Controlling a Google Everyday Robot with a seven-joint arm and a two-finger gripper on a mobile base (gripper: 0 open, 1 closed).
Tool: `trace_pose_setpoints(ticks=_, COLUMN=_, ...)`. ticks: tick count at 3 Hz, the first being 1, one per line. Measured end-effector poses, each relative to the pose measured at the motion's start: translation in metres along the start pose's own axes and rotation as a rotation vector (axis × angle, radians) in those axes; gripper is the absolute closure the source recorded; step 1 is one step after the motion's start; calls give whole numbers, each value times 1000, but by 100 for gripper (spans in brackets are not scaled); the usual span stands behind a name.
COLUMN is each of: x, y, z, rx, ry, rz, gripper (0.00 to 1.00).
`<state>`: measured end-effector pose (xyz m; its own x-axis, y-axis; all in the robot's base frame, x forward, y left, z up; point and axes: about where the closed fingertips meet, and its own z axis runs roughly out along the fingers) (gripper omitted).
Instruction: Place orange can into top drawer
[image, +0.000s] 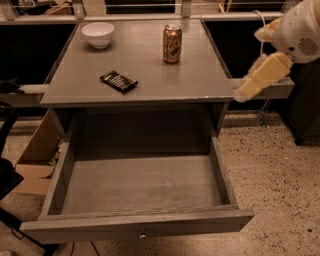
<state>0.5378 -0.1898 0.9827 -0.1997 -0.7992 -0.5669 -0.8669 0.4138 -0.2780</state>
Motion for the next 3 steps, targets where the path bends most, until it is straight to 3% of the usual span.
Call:
trace_pose_setpoints(ticks=1, x=-26, y=-29, z=44, rx=28, ry=-295, rz=76, gripper=0)
trace_pose_setpoints(ticks=2, x=-45, y=-48, z=70, rx=49, ry=-484, rz=117, gripper=0)
trace_pose_setpoints(ticks=3, x=-52, y=-48, z=73, rx=46, ry=-502, rz=118, gripper=0)
